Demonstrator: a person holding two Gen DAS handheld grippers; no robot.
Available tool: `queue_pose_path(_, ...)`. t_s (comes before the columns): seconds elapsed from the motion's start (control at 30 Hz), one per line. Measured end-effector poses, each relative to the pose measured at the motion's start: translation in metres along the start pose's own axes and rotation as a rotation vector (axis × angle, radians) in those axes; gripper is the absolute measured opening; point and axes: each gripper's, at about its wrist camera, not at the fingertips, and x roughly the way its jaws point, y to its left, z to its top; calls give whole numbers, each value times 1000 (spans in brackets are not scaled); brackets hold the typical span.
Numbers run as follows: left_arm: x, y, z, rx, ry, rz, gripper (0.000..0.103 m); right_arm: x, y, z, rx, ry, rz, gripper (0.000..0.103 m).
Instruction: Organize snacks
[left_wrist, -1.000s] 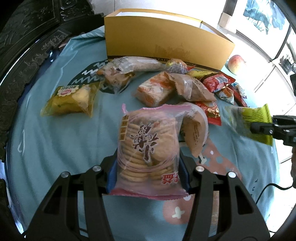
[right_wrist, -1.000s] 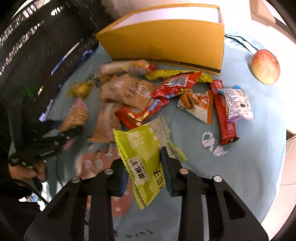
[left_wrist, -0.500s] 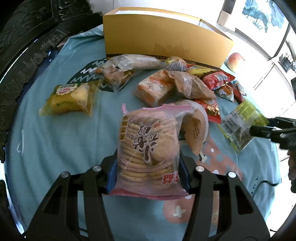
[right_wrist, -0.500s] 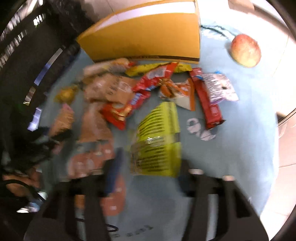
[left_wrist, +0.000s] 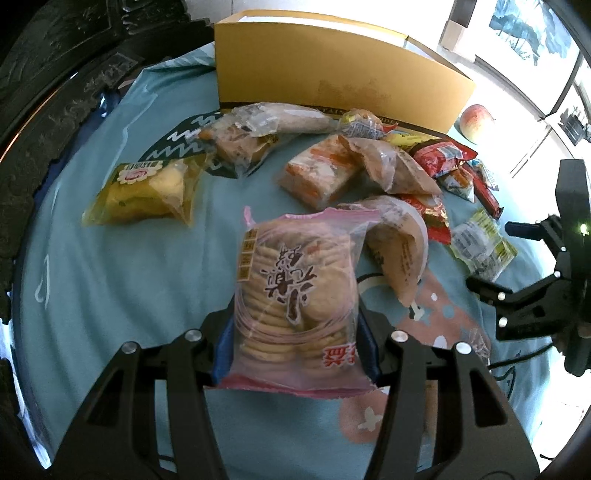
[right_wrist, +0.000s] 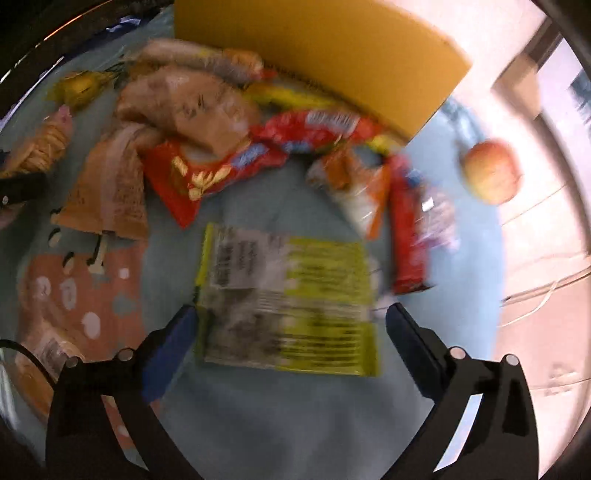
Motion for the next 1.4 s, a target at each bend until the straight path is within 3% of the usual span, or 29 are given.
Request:
queue_pose_path(0.1, 0, 1, 0, -2, 1, 0, 55, 5, -16, -3, 87, 30, 92, 99)
queue_pose_path(0.17, 1, 1, 0, -2, 3, 4, 55, 1, -14, -2, 66, 15, 101, 83)
queue_pose_path(0.27, 2, 2, 1, -6, 5, 5, 55, -6, -7, -2, 30, 5, 93, 74)
queue_pose_path(0.57, -4, -1, 5, -5, -10, -9, 55, -36, -19, -32, 110, -51, 147, 74)
queue_pose_path(0.87, -30, -4, 21, -16, -80, -25, 55, -94, -48, -27, 170, -193, 145, 74)
queue_pose_path(1.1, -72, -10, 49, 0, -183, -23, 55, -146, -50, 6, 173, -316, 135, 74)
queue_pose_path(1.4, -119, -19, 120, -12, -301, -30, 55, -193, -69, 63, 169, -435, 113, 74)
